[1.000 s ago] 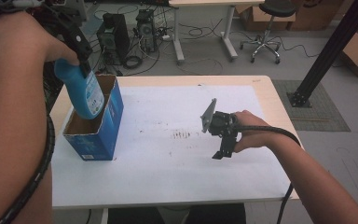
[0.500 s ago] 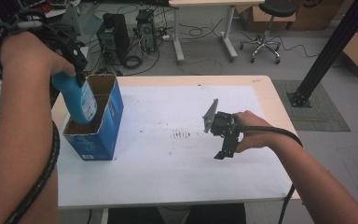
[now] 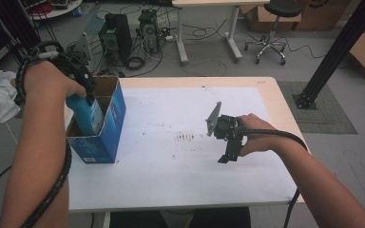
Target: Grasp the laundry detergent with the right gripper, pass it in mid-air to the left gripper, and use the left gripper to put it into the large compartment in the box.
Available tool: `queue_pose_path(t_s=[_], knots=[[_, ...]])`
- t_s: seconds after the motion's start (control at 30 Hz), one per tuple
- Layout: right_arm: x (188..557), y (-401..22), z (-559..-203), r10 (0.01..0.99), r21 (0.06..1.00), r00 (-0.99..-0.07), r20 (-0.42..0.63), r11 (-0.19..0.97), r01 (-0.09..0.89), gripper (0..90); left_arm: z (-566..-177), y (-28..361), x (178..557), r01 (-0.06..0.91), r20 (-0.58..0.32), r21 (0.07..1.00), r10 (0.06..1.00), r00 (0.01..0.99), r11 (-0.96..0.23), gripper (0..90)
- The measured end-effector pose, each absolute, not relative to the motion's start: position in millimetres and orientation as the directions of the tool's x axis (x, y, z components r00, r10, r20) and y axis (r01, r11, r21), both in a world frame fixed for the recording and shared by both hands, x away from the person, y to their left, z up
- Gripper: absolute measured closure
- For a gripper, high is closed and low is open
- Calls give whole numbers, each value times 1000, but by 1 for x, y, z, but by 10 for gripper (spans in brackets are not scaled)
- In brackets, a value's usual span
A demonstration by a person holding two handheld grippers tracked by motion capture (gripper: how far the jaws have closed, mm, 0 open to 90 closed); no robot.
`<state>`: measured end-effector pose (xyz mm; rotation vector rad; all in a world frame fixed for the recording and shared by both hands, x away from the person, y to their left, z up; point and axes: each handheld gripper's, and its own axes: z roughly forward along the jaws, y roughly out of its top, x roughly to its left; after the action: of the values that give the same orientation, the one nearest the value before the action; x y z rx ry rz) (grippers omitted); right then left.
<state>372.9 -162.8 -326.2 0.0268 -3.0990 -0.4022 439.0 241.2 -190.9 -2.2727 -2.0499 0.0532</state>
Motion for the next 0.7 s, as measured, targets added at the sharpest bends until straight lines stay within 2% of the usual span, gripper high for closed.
queue_pose_path(t_s=[0.7], knots=[[372,-160,-328,-21,268,-1000,14,963,-17,0,-267,243,442,988,24,-100,993,117,-114,377]])
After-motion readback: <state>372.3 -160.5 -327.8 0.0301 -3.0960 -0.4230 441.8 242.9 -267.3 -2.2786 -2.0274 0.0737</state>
